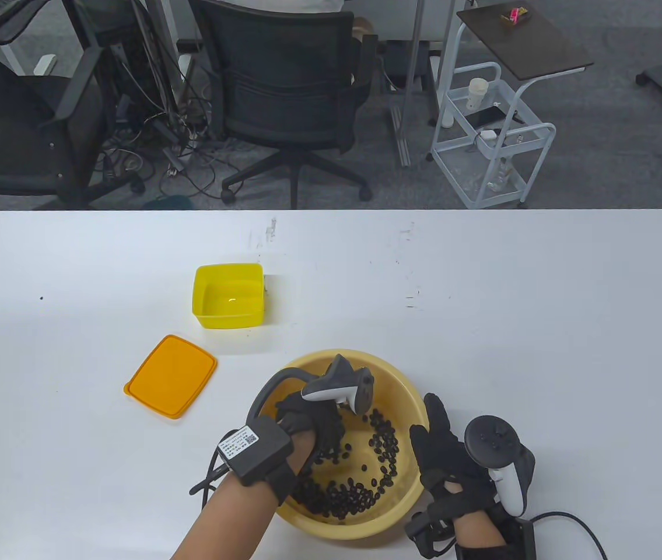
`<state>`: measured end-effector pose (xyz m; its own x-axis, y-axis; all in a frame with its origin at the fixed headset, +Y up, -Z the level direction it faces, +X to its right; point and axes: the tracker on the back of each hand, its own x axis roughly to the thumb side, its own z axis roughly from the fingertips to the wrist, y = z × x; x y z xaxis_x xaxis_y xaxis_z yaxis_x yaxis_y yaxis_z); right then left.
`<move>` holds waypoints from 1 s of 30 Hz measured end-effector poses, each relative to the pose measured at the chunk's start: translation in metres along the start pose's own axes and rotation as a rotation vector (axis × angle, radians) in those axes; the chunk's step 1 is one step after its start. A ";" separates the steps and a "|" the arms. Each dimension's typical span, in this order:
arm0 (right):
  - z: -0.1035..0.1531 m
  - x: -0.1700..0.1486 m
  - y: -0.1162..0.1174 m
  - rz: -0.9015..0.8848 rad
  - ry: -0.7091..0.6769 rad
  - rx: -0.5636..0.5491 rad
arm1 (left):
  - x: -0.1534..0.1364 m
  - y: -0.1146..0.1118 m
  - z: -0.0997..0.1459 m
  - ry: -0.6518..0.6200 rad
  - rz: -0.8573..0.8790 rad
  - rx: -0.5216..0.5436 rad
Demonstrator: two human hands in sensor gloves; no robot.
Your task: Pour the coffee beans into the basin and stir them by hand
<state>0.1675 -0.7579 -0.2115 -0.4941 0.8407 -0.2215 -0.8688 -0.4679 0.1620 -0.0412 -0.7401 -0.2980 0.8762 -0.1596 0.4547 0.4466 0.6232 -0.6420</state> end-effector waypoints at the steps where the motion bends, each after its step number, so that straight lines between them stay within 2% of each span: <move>1: 0.000 0.000 0.000 0.008 -0.002 -0.004 | 0.001 -0.003 -0.001 -0.001 -0.003 -0.030; 4: 0.001 0.001 0.002 0.015 -0.010 -0.001 | 0.008 -0.013 -0.004 -0.048 0.021 -0.126; 10: 0.001 0.001 0.003 0.010 -0.015 0.005 | 0.023 -0.021 -0.007 -0.186 0.153 -0.217; 12: 0.001 0.001 0.003 0.011 -0.016 0.005 | 0.029 -0.023 -0.009 -0.261 0.235 -0.231; 14: 0.001 0.001 0.004 0.010 -0.018 0.007 | 0.036 -0.025 -0.014 -0.392 0.412 -0.239; 16: 0.002 0.001 0.004 0.008 -0.018 0.008 | 0.037 -0.024 -0.017 -0.448 0.557 -0.236; 19: 0.001 0.001 0.004 0.008 -0.023 0.012 | 0.034 -0.017 -0.018 -0.523 0.717 -0.151; 24: 0.001 0.001 0.005 0.008 -0.026 0.014 | 0.025 -0.010 -0.020 -0.480 0.767 -0.057; 30: 0.002 0.001 0.005 0.005 -0.027 0.018 | 0.020 -0.003 -0.013 -0.340 0.620 0.171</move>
<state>0.1622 -0.7587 -0.2093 -0.4968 0.8457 -0.1949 -0.8657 -0.4669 0.1804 -0.0225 -0.7548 -0.2947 0.8421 0.4909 0.2232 -0.1724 0.6372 -0.7511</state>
